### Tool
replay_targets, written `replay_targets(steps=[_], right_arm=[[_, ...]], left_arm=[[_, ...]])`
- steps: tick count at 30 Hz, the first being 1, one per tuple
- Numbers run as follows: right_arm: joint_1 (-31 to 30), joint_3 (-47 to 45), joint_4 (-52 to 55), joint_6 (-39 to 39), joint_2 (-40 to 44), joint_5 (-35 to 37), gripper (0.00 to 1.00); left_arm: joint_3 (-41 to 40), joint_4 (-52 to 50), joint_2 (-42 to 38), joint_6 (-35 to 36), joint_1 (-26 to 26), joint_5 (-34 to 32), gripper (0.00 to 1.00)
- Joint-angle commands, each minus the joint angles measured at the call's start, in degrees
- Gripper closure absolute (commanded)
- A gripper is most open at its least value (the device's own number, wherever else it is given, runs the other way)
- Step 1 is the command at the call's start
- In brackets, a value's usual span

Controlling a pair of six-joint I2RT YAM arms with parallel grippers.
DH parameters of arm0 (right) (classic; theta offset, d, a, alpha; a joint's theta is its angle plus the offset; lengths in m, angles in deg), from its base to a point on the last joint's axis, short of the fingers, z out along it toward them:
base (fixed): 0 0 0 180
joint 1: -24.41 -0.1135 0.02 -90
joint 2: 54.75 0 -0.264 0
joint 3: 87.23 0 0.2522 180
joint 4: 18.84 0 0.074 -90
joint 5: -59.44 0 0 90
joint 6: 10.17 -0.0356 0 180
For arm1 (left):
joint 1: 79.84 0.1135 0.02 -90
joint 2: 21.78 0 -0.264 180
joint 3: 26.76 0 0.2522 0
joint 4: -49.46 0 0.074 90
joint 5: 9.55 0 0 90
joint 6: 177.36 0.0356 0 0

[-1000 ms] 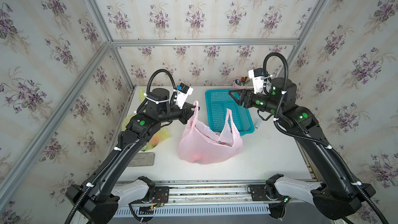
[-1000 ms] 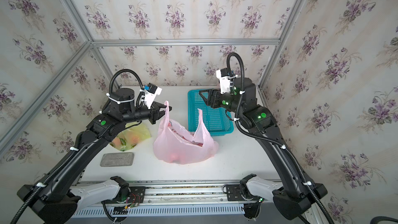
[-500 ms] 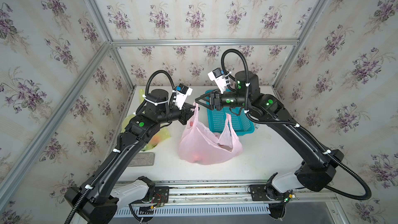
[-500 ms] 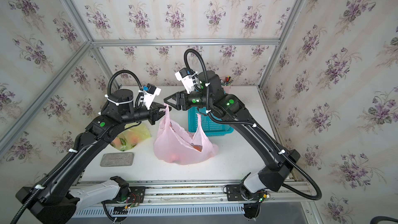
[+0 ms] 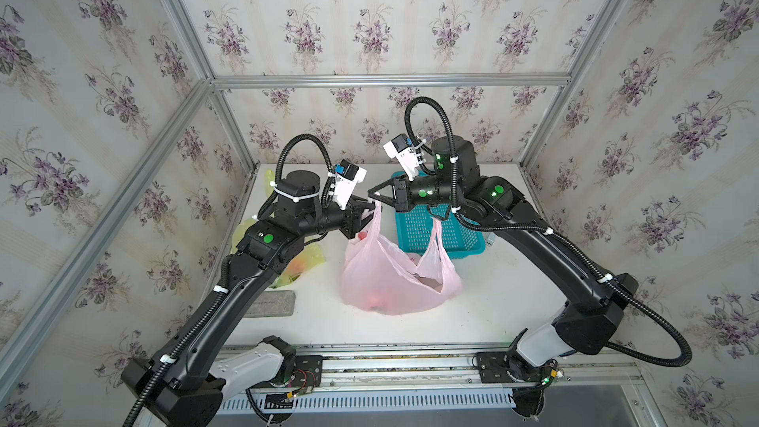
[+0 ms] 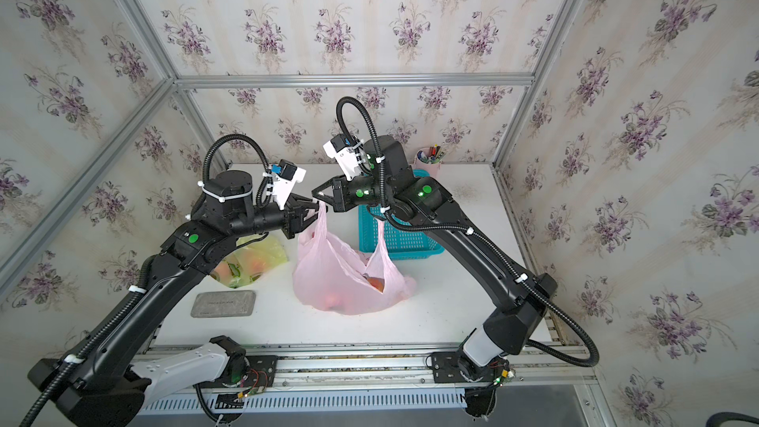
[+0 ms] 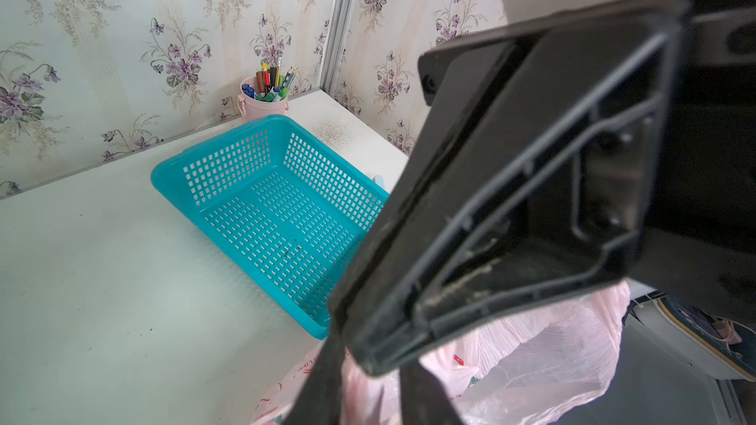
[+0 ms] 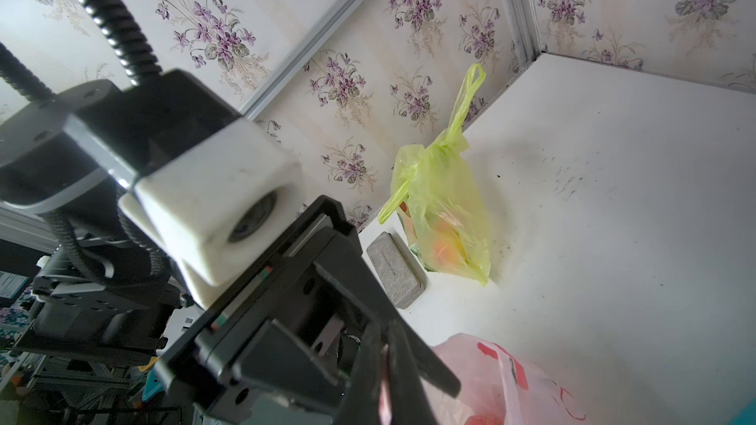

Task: Place the peach into a plastic bag & tie a knot
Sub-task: Adjust the plastic bag at the center of the board.

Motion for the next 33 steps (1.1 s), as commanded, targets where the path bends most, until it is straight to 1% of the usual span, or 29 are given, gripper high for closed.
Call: replay_targets(steps=[1,5,7,10,12,14,17,20,22,23,26,30,33], right_arm=[[-0.07,0.87,-1.45,-0.19,-0.32,1.97,1.0],[0.11,2.96,-0.29,0.76,-1.33,2.83,1.0],[0.11,3.98,0.23,1.02,-2.1,1.76,1.0],[0.14,4.73,0.67,1.32,-2.98,0.67,1.0],[0.17,4.92,0.8,1.5,-3.21,-0.44,1.0],[0.11,4.76,0.63,1.5,-3.3,-1.36,1.0],[0.08,4.6,0.21,1.01,-3.33,-2.16,1.0],[0.07,4.13,-0.9,0.12,-3.35,-3.04,1.0],[0.12,4.02,-1.31,-0.5,-3.34,-2.41,1.0],[0.1,4.04,-1.25,-0.89,-3.37,-1.19,1.0],[0.13,3.66,-2.0,-2.43,-3.17,3.14,1.0],[0.11,0.97,-6.49,-5.75,-2.09,6.18,1.0],[0.1,0.33,-8.04,-7.48,-1.98,7.69,1.0]], left_arm=[[-1.38,1.43,-0.9,0.52,0.02,2.47,0.38],[-4.53,1.6,-3.59,0.39,0.33,3.67,0.31],[-5.98,2.33,-5.17,0.09,0.96,4.43,0.28],[-7.22,2.92,-7.23,-0.35,2.94,5.67,0.25],[-8.0,3.91,-8.11,-1.43,5.32,7.23,0.23],[-8.79,6.48,-8.13,-3.25,7.03,9.43,0.19],[-8.26,8.7,-6.5,-4.74,7.31,11.11,0.15],[-8.65,12.38,-4.98,-7.03,7.25,11.44,0.14],[-9.52,15.47,-4.83,-8.69,7.16,11.03,0.16],[-10.12,17.53,-4.79,-9.84,7.08,11.16,0.19],[-11.12,19.21,-5.0,-10.85,5.82,9.43,0.32],[-12.49,19.41,-5.37,-10.75,2.9,3.29,0.38],[-12.93,19.85,-4.69,-10.89,0.84,-0.44,0.39]])
